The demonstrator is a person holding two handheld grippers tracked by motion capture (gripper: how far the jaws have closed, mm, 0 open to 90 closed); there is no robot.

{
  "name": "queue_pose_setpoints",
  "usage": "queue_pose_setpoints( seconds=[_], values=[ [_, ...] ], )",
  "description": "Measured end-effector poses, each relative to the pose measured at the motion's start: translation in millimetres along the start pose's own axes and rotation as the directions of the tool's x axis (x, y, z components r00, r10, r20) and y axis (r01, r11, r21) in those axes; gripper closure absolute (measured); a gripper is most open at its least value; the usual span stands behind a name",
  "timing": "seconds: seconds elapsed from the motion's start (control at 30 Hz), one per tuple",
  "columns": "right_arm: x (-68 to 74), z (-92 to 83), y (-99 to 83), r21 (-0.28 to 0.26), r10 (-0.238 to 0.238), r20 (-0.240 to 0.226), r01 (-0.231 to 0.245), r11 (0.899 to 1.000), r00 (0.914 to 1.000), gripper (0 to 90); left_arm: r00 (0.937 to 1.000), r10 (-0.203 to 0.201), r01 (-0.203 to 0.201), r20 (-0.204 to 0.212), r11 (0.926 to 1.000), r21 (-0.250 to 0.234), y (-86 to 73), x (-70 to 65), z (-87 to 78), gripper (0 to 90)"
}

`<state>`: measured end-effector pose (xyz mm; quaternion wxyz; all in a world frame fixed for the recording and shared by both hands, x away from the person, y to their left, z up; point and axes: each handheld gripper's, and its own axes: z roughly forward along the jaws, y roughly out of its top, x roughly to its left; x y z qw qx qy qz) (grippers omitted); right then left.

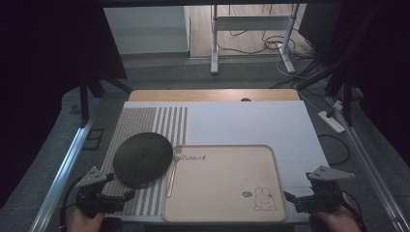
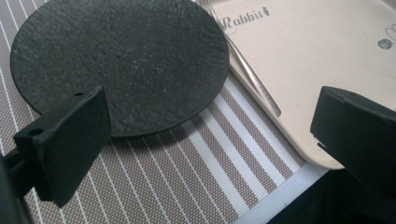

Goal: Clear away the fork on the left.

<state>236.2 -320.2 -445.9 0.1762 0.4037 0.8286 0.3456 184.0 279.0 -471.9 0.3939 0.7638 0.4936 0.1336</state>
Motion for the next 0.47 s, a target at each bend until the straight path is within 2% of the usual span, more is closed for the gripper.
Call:
queue_pose_setpoints(
  seconds=[0.2, 0.33, 0.47],
  values=[
    [0.3, 0.1, 0.2, 0.001, 0.0, 0.002, 0.0, 1.0, 1.0, 0.0, 0.9999, -0.015, 0.015, -0.009, 0.9999, 0.002, -4.5, 1.2, -4.7, 0.0],
    [0.5, 0.2, 0.3, 0.003, -0.001, 0.004, 0.001, 1.0, 1.0, 0.0, 0.9996, -0.009, 0.01, -0.028, 0.9997, 0.024, -6.3, 0.9, -5.7, 0.0],
    [0.6, 0.5, 0.3, 0.007, -0.005, 0.008, 0.005, 1.0, 0.9999, 0.0, 0.9997, -0.008, 0.008, -0.024, 0.9996, 0.028, -5.1, 0.5, -4.7, 0.0]
  ],
)
